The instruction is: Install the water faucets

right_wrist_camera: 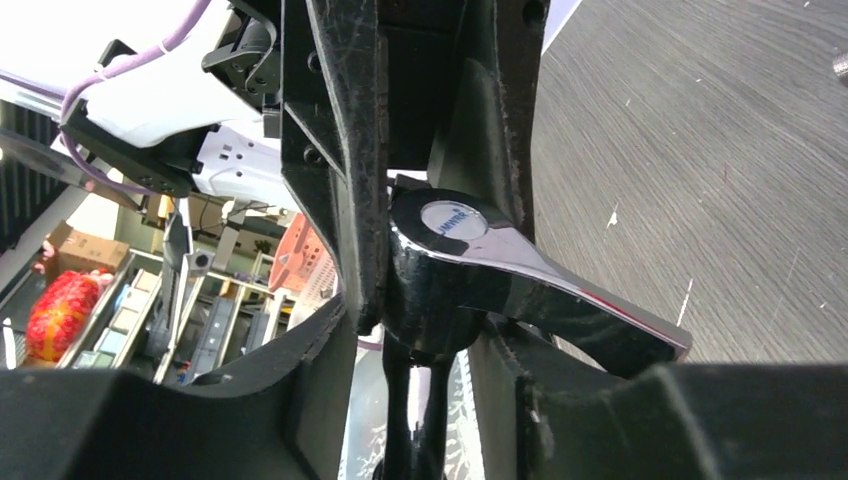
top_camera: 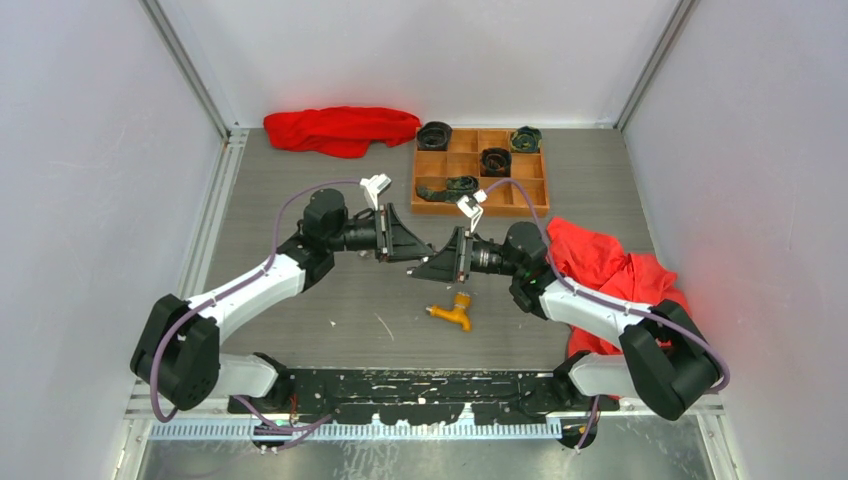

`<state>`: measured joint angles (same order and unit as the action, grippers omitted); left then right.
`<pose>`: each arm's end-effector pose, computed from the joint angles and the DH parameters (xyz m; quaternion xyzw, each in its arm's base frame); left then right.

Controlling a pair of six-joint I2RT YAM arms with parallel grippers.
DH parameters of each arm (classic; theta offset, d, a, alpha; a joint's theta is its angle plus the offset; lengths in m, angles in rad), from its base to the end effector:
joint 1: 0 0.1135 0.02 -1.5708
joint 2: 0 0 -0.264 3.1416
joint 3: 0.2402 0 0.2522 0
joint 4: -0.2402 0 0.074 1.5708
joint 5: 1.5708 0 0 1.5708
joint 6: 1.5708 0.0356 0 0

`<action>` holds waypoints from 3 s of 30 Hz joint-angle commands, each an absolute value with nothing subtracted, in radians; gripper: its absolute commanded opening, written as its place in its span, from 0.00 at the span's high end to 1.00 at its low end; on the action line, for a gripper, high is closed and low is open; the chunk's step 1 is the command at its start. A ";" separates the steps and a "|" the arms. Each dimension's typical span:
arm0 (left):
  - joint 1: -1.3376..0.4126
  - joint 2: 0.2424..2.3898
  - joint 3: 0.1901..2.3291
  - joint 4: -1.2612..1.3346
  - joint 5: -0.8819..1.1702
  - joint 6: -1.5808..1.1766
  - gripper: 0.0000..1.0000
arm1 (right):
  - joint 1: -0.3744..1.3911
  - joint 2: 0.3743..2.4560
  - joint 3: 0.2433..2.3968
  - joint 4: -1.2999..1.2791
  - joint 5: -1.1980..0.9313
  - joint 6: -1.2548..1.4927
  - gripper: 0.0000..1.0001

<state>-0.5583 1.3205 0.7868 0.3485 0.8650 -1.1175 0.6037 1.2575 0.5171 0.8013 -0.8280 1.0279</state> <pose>0.2328 -0.1774 0.2784 0.0645 0.7454 -0.6468 0.1482 0.1974 0.1680 0.2497 -0.1543 0.6750 0.6745 0.2562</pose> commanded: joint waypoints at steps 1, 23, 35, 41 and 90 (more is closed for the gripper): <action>-0.564 1.311 0.833 0.400 0.887 -1.103 1.00 | 0.610 1.243 0.555 0.829 -0.839 1.005 0.63; -0.534 1.209 1.086 -0.549 0.552 -0.523 0.06 | 0.606 1.073 0.542 0.373 -0.546 0.802 0.99; -0.528 1.453 1.173 -0.725 -0.019 -0.363 0.17 | 0.601 0.952 0.530 0.146 -0.360 0.746 0.99; -0.528 1.549 1.164 -0.643 -0.078 -0.290 0.13 | 0.601 0.958 0.542 0.124 -0.360 0.741 0.99; -0.426 1.788 1.361 -0.645 0.238 -0.355 1.00 | 0.601 0.934 0.586 0.001 -0.307 0.642 0.99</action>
<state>-0.4313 1.9121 1.3617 -0.6888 0.1383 -0.3218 0.6037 0.9619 0.5323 -0.0399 -0.3149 0.6788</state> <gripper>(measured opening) 0.257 0.319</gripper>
